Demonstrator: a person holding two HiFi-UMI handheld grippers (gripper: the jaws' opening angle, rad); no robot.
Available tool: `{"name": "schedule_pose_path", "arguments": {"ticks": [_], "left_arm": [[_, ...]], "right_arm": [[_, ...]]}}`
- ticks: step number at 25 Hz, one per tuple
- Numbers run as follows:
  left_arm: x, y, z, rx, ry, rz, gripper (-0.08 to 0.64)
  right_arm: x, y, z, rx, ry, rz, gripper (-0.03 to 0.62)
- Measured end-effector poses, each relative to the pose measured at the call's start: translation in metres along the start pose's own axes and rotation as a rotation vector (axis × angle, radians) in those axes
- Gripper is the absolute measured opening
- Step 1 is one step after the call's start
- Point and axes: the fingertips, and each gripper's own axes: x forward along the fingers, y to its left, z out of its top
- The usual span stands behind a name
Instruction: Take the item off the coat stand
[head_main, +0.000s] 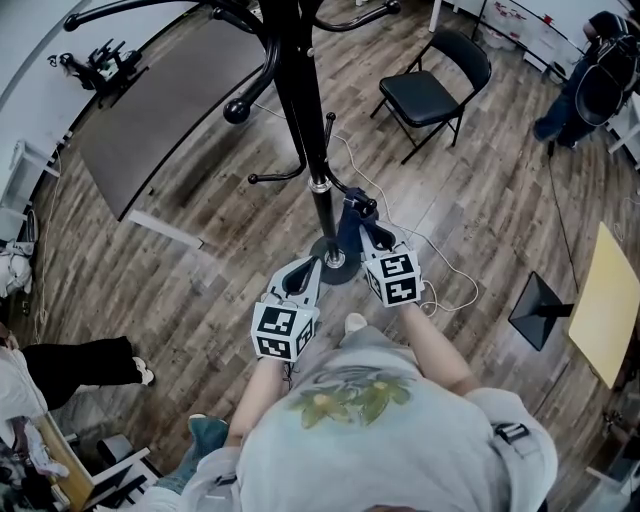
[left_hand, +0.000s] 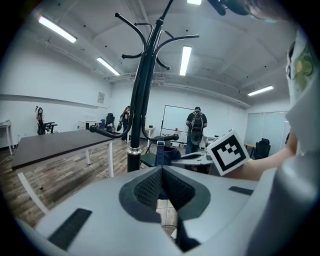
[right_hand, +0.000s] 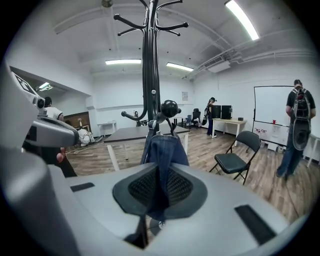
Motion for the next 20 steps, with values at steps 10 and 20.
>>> {"name": "schedule_pose_path", "arguments": {"ticks": [10, 20], "left_arm": [[0.0004, 0.0008, -0.0008, -0.001, 0.004, 0.005, 0.015], [-0.0019, 0.0005, -0.002, -0.006, 0.002, 0.006, 0.015]], "right_arm": [[-0.0008, 0.0017, 0.0007, 0.008, -0.009, 0.02, 0.026], [-0.0064, 0.002, 0.0048, 0.008, -0.017, 0.02, 0.025]]}}
